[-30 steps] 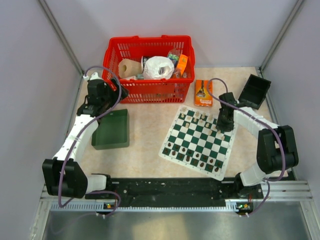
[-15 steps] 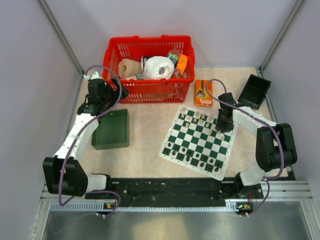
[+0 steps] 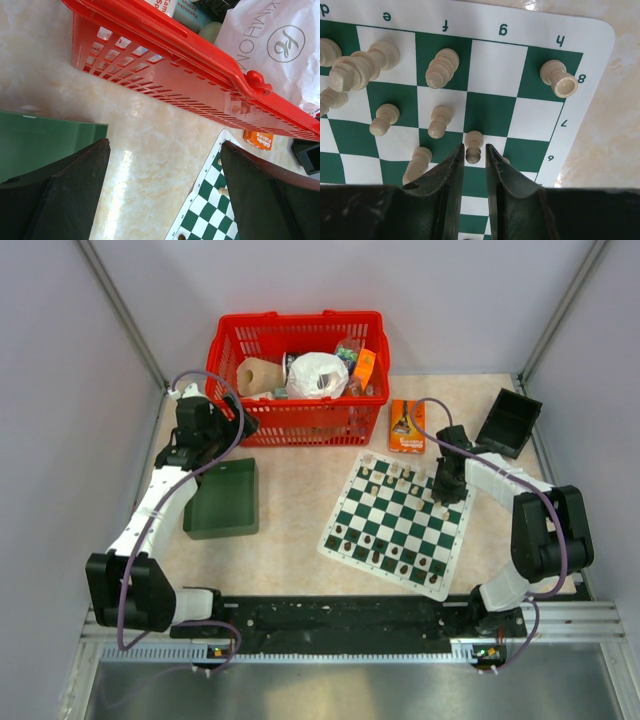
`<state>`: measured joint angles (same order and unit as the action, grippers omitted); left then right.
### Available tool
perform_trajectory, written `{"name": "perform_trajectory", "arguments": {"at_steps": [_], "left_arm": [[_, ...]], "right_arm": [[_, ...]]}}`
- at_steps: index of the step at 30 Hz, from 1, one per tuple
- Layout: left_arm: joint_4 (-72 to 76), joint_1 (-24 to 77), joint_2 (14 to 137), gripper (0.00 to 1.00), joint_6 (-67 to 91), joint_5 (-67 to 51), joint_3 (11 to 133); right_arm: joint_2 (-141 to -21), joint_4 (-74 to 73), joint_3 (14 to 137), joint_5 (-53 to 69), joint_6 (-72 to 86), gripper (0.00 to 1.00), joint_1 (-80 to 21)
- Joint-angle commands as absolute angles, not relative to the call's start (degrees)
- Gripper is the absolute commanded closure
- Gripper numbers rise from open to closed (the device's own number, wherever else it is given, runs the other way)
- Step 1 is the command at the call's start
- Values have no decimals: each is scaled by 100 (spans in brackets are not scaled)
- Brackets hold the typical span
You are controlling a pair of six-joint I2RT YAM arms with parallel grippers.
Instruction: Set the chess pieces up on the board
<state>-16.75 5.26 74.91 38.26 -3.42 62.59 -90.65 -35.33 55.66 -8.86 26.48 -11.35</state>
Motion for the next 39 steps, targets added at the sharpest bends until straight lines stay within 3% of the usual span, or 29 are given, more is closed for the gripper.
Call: {"name": "perform_trajectory", "arguments": {"at_steps": [1,18,39], "left_arm": [[-1477,492,7523,4,3876,-404,6477],[-1477,492,7497,4,3867,-387,6434],[-1485,492,7462,4,3832,-378,6434]], "right_arm": [[-9088,-3401,5801,-888,2558,77,-1081],[-9062,-3401,5766,-879,2540,86,-1072],[-9062,-3454,6012,-1134,2689,87,-976]]}}
